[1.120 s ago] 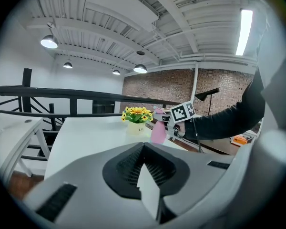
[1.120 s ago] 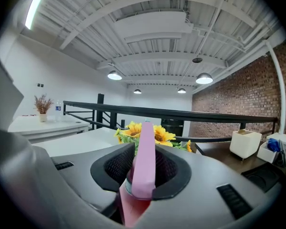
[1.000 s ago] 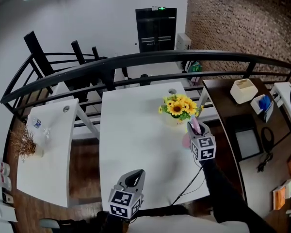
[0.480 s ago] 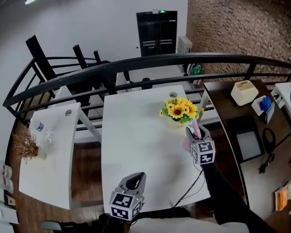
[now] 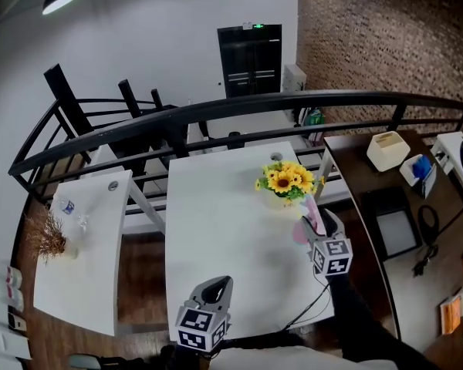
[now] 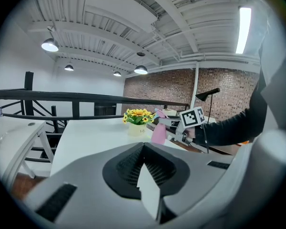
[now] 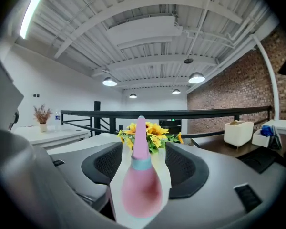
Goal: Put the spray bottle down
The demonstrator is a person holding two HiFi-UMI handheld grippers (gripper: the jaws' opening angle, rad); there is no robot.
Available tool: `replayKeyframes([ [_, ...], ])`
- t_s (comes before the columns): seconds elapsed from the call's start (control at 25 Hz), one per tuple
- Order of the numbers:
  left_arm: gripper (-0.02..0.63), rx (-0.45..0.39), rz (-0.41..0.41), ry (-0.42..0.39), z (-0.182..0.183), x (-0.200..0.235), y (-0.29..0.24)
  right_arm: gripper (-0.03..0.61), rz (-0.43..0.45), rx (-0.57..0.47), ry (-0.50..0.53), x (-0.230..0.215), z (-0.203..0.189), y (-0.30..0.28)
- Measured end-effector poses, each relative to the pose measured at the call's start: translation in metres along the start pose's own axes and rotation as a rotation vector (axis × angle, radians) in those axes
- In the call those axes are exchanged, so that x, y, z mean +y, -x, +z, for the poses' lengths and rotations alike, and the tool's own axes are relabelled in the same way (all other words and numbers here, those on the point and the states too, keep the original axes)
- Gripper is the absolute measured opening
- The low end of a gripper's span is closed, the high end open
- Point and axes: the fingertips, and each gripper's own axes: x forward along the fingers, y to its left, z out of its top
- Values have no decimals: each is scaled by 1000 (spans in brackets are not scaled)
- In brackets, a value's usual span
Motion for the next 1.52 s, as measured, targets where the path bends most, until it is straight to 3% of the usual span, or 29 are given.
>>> replayKeyframes([
  [0.24, 18, -17, 1, 2, 4, 7, 13, 241, -63, -2, -126, 13, -14, 83],
  [0.36, 18, -24, -7, 3, 7, 7, 19, 38, -42, -22, -159, 38, -4, 114],
  [0.4, 18, -27, -11, 4, 8, 7, 21, 2, -19, -30, -172, 47, 2, 121],
  [0.6, 18, -76, -50, 42, 20, 1, 30, 2, 208, -38, -180, 102, 33, 132],
  [0.72, 18, -90, -52, 29, 28, 0, 32, 2, 278, -60, -163, 128, 58, 133],
  [1.52, 18, -77, -43, -20, 32, 3, 29, 2, 364, -19, -178, 165, 56, 123],
])
